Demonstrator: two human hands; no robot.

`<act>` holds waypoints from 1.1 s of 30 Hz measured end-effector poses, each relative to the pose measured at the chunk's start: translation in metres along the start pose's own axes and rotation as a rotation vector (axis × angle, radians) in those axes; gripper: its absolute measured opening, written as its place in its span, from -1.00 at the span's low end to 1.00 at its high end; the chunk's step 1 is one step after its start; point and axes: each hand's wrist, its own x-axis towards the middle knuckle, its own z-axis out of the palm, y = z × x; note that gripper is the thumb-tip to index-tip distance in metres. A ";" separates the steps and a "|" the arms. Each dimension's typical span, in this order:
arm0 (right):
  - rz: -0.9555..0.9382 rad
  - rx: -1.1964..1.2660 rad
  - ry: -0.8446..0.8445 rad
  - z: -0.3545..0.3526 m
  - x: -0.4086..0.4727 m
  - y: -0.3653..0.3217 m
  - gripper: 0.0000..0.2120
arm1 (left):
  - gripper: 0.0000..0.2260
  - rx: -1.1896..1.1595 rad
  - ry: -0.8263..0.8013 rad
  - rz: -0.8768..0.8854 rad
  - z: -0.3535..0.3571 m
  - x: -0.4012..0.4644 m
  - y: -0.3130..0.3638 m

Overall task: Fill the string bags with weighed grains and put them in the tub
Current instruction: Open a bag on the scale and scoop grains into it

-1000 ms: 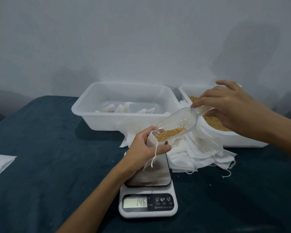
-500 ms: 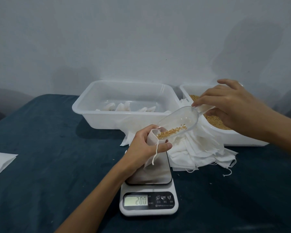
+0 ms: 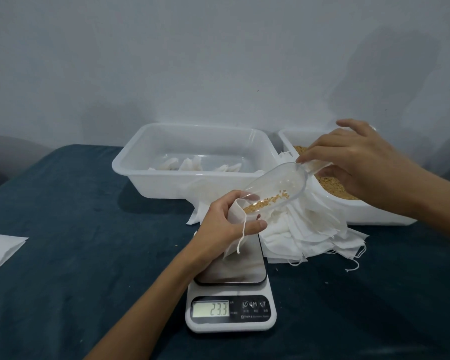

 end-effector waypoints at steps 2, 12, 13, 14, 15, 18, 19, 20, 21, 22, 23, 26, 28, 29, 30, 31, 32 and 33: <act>-0.003 -0.003 -0.003 0.000 0.000 0.000 -0.62 | -0.64 -0.004 -0.004 -0.005 0.000 0.000 0.000; -0.015 -0.020 0.035 0.000 0.001 -0.001 -0.61 | -0.63 0.006 0.005 -0.008 0.000 0.000 0.000; -0.020 -0.025 0.044 0.000 0.001 -0.001 -0.61 | -0.62 0.002 0.008 -0.006 0.000 0.000 0.000; -0.028 -0.033 0.058 0.000 0.001 -0.001 -0.62 | -0.62 0.000 0.009 -0.004 0.000 0.000 0.000; -0.039 -0.043 0.076 0.000 0.001 -0.002 -0.63 | -0.62 0.000 0.008 -0.002 0.000 0.000 0.000; -0.083 -0.092 0.117 -0.001 0.003 -0.004 -0.65 | -0.60 0.009 0.007 0.000 0.000 0.000 -0.001; -0.100 -0.115 0.126 -0.001 0.004 -0.004 -0.66 | -0.60 0.015 0.009 0.000 0.000 0.000 -0.001; -0.116 -0.135 0.136 -0.001 0.004 -0.005 -0.66 | -0.60 0.020 0.009 0.000 0.000 0.000 -0.001; -0.131 -0.152 0.147 -0.002 0.005 -0.006 -0.66 | -0.60 0.022 0.009 0.002 0.000 0.000 -0.001; -0.143 -0.164 0.159 -0.002 0.005 -0.006 -0.66 | -0.61 0.024 0.010 0.002 -0.001 0.000 -0.001; -0.153 -0.172 0.170 -0.003 0.006 -0.007 -0.65 | -0.61 0.026 0.012 0.002 -0.001 0.000 -0.001; -0.178 -0.184 0.183 -0.005 0.006 -0.008 -0.63 | -0.61 0.029 0.024 0.000 -0.001 -0.001 0.000; -0.192 -0.196 0.189 -0.005 0.006 -0.009 -0.59 | -0.61 0.029 0.028 -0.001 0.000 -0.002 0.001; -0.198 -0.204 0.192 -0.006 0.006 -0.009 -0.57 | -0.62 0.029 0.029 -0.002 0.000 -0.002 0.001; -0.204 -0.210 0.194 -0.006 0.005 -0.009 -0.54 | -0.62 0.029 0.030 -0.003 0.000 -0.002 0.002; -0.211 -0.215 0.198 -0.006 0.005 -0.009 -0.52 | -0.62 0.032 0.032 -0.003 -0.001 -0.002 0.002; -0.220 -0.218 0.207 -0.006 0.006 -0.010 -0.50 | -0.62 0.038 0.034 -0.001 -0.001 -0.002 0.002; -0.231 -0.220 0.219 -0.006 0.006 -0.010 -0.49 | -0.62 0.043 0.037 0.001 -0.001 -0.002 0.001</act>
